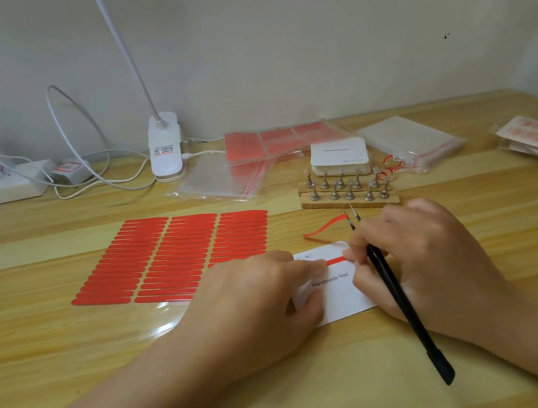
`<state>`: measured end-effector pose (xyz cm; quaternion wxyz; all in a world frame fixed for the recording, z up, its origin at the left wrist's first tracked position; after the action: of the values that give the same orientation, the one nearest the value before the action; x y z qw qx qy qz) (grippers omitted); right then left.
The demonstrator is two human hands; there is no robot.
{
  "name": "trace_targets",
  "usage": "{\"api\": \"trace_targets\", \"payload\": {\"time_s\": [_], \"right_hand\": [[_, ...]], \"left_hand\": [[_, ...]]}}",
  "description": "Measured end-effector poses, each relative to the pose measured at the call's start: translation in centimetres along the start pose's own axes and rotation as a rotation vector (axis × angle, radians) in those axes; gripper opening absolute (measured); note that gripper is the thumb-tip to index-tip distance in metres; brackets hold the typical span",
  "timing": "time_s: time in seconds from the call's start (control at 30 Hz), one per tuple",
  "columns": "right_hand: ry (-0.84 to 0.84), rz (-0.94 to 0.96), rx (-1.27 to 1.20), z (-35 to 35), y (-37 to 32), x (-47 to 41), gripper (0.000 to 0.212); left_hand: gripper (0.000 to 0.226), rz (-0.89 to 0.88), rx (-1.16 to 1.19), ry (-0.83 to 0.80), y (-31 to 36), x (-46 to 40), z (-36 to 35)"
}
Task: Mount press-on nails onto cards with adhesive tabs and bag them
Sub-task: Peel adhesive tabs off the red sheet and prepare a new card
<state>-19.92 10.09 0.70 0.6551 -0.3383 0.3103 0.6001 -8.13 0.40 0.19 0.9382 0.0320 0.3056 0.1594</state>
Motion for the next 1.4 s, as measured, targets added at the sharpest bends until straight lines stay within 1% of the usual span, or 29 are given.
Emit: {"api": "trace_targets", "payload": {"time_s": [0.03, 0.1, 0.17, 0.2, 0.27, 0.4, 0.63, 0.77, 0.97, 1.1, 1.2, 1.33, 1.4], "right_hand": [[0.01, -0.017, 0.005, 0.0, 0.2, 0.0, 0.001], [0.023, -0.098, -0.024, 0.1, 0.7, 0.0, 0.008], [0.052, -0.17, -0.091, 0.2, 1.2, -0.1, 0.009], [0.069, -0.171, -0.116, 0.3, 1.1, -0.2, 0.008], [0.083, -0.113, -0.143, 0.4, 0.6, -0.2, 0.008], [-0.005, 0.017, -0.166, -0.2, -0.3, 0.1, 0.012], [-0.011, -0.021, -0.107, -0.2, -0.2, 0.1, 0.008], [-0.011, -0.049, -0.078, 0.0, 0.0, 0.1, 0.01], [-0.022, -0.091, -0.026, 0.1, 0.4, 0.2, 0.013], [-0.018, -0.094, -0.02, 0.1, 0.5, 0.1, 0.014], [-0.018, -0.094, -0.022, 0.1, 0.5, 0.2, 0.013], [-0.011, -0.103, -0.028, 0.0, 0.6, 0.2, 0.012], [-0.007, -0.117, -0.046, 0.0, 0.7, 0.2, 0.014]], "left_hand": [[0.043, 0.01, -0.011, -0.009, -0.2, 0.1, -0.2], [0.052, 0.027, -0.028, -0.044, -0.3, 0.0, -0.3], [0.055, 0.034, -0.049, -0.079, -0.2, 0.0, -0.3], [0.054, 0.036, -0.056, -0.089, -0.2, 0.0, -0.4], [0.052, 0.033, -0.061, -0.088, -0.1, 0.0, -0.3], [0.043, 0.04, -0.02, -0.072, -0.1, -0.1, -0.2], [0.041, 0.055, -0.049, -0.067, -0.1, 0.1, -0.2], [0.033, 0.023, -0.079, -0.037, 0.3, -0.2, 0.4], [0.048, 0.03, -0.215, -0.061, 0.3, 0.3, 0.2], [0.065, 0.027, -0.321, -0.091, 0.7, 0.4, 0.1], [0.065, 0.034, -0.39, -0.099, 0.5, 0.3, 0.2], [0.059, -0.008, -0.342, -0.014, 0.6, -0.4, 1.8], [0.045, -0.049, -0.178, 0.013, 0.7, -0.3, 2.1]]}}
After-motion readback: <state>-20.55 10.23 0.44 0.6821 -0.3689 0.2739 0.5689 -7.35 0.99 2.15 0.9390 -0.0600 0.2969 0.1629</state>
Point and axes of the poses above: each hand's wrist, its own x-axis away from the middle knuckle, its own z-axis out of the back of the hand, y = z × x, the point moved 5 cm from there along -x, towards the middle knuckle, and after that the axes turned 14 degrees about y, right-handed, at the moved point
